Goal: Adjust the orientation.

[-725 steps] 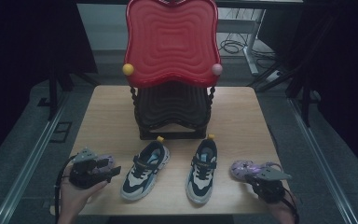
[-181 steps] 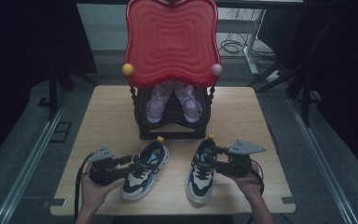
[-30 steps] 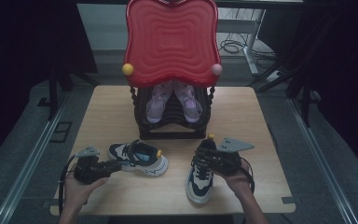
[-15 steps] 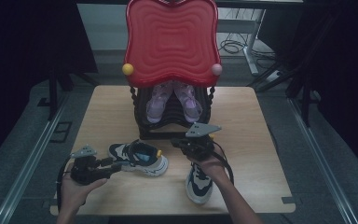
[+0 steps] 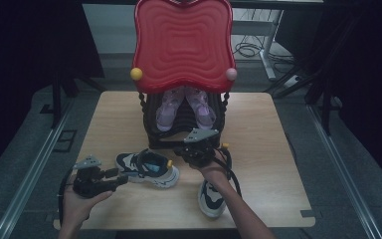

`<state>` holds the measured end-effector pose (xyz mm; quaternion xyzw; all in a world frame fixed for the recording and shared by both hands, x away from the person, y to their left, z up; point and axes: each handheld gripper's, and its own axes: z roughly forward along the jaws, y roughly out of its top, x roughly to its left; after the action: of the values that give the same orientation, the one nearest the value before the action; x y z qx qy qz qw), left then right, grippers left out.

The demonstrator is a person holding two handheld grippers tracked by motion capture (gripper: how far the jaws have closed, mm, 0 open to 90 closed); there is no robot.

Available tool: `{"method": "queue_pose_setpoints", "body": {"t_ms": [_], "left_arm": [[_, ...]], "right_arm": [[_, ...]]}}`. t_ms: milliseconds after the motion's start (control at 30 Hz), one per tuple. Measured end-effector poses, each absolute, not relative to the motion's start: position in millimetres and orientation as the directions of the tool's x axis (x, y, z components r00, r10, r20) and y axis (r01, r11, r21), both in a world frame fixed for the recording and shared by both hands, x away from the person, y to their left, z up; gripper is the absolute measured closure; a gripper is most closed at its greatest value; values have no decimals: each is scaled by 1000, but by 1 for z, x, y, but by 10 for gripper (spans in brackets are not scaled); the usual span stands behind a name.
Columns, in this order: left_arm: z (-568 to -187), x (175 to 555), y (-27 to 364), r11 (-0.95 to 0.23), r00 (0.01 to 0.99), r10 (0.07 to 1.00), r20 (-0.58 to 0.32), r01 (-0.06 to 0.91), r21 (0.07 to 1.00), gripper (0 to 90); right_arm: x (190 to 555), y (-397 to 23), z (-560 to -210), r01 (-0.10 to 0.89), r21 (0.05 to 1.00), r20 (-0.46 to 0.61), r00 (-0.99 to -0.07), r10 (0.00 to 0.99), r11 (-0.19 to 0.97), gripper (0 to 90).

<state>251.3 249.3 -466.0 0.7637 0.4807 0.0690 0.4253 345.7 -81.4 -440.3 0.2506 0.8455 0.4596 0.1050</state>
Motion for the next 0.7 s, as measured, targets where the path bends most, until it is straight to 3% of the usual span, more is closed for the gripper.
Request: {"method": "queue_pose_setpoints", "body": {"t_ms": [700], "left_arm": [[-466, 251, 257, -132, 509, 797, -324, 671, 730, 445]], "right_arm": [[358, -53, -466, 366, 751, 57, -865, 498, 550, 892]]}}
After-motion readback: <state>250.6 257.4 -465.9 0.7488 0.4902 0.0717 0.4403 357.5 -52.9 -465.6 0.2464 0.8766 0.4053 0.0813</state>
